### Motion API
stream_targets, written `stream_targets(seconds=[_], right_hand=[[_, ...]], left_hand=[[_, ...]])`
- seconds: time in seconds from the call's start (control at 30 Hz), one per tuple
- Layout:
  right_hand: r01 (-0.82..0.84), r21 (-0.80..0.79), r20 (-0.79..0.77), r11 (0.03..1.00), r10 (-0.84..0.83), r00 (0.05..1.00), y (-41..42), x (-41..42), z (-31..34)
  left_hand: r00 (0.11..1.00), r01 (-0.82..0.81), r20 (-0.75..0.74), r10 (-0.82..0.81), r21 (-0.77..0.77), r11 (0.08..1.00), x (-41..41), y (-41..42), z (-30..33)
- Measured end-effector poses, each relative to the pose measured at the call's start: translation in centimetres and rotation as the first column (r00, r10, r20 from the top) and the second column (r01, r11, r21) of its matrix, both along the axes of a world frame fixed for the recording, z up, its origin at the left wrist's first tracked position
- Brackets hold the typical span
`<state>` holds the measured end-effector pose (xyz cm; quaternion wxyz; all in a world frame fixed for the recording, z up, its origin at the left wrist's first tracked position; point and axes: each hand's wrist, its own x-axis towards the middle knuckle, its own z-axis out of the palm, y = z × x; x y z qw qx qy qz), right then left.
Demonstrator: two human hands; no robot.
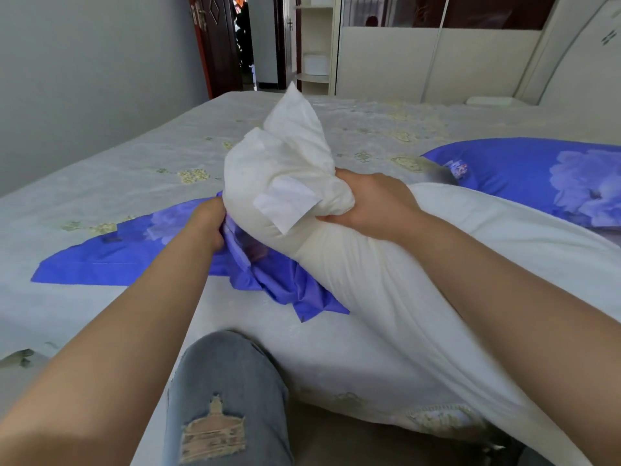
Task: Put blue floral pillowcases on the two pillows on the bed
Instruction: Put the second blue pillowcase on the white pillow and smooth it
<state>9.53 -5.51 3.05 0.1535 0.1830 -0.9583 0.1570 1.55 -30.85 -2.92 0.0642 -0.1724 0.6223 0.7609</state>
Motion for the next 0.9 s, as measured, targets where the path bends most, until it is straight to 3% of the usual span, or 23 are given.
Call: stream_targets(seconds=[0.17, 0.3, 0.37, 0.4, 0.5, 0.53, 0.57, 0.63, 0.67, 0.77, 0.83, 0.87, 0.9], right_hand=[[-0.061, -0.11, 0.07, 0.992, 0.069, 0.995, -2.5, -1.9, 0.0], [-0.125, 0.063, 0.13, 0.99, 0.116, 0.985, -4.6, -2.5, -3.9], [-0.136, 0.15, 0.123, 0.979, 0.118, 0.985, -5.3, -2.6, -4.3], [-0.147, 0.183, 0.12, 0.972, 0.127, 0.985, -5.6, -2.5, -4.2], [-0.182, 0.258, 0.103, 0.949, 0.16, 0.982, -6.0, -1.7, -4.3], [-0.192, 0.28, 0.1, 0.941, 0.17, 0.98, -6.3, -1.5, -4.4], [-0.204, 0.297, 0.101, 0.933, 0.181, 0.978, -6.6, -1.3, -4.5], [-0.228, 0.332, 0.101, 0.915, 0.206, 0.973, -7.3, -0.9, -4.8], [-0.236, 0.351, 0.094, 0.906, 0.216, 0.972, -7.7, -0.9, -4.9], [-0.246, 0.396, 0.061, 0.885, 0.242, 0.968, -7.9, -1.1, -5.1], [-0.261, 0.427, 0.049, 0.866, 0.266, 0.963, -8.1, -0.9, -5.2], [-0.266, 0.441, 0.042, 0.857, 0.276, 0.96, -8.2, -0.7, -5.3], [-0.27, 0.451, 0.036, 0.851, 0.284, 0.958, -8.4, -0.6, -5.4]], left_hand=[[0.999, -0.044, 0.001, 0.044, 0.098, 0.994, 1.6, -1.3, -0.1], [0.982, -0.189, 0.047, 0.183, 0.194, 0.963, 1.6, -5.3, 0.1], [0.991, -0.131, 0.011, 0.131, 0.221, 0.966, 1.6, -6.4, 1.2], [0.997, -0.077, -0.014, 0.081, 0.211, 0.974, 1.8, -6.3, 2.2], [0.999, 0.02, -0.047, -0.025, -0.098, 0.995, 1.6, -5.5, 3.6], [0.996, -0.009, -0.084, -0.015, -0.278, 0.961, 1.3, -5.4, 3.4], [0.99, -0.068, -0.138, 0.0, -0.487, 0.871, 0.8, -5.6, 3.1], [0.975, -0.168, -0.222, -0.03, -0.812, 0.559, 0.0, -6.1, 2.6], [0.974, -0.183, -0.224, -0.048, -0.887, 0.423, -0.3, -6.5, 2.4], [0.991, -0.128, -0.13, -0.003, -0.975, 0.183, -0.8, -7.3, 2.9], [0.997, -0.08, -0.078, 0.018, -0.991, 0.112, -1.3, -7.7, 3.6], [0.996, -0.094, -0.094, 0.008, -0.984, 0.15, -1.7, -7.7, 4.2], [0.993, -0.112, -0.118, -0.009, -0.963, 0.247, -1.9, -7.5, 5.1]])
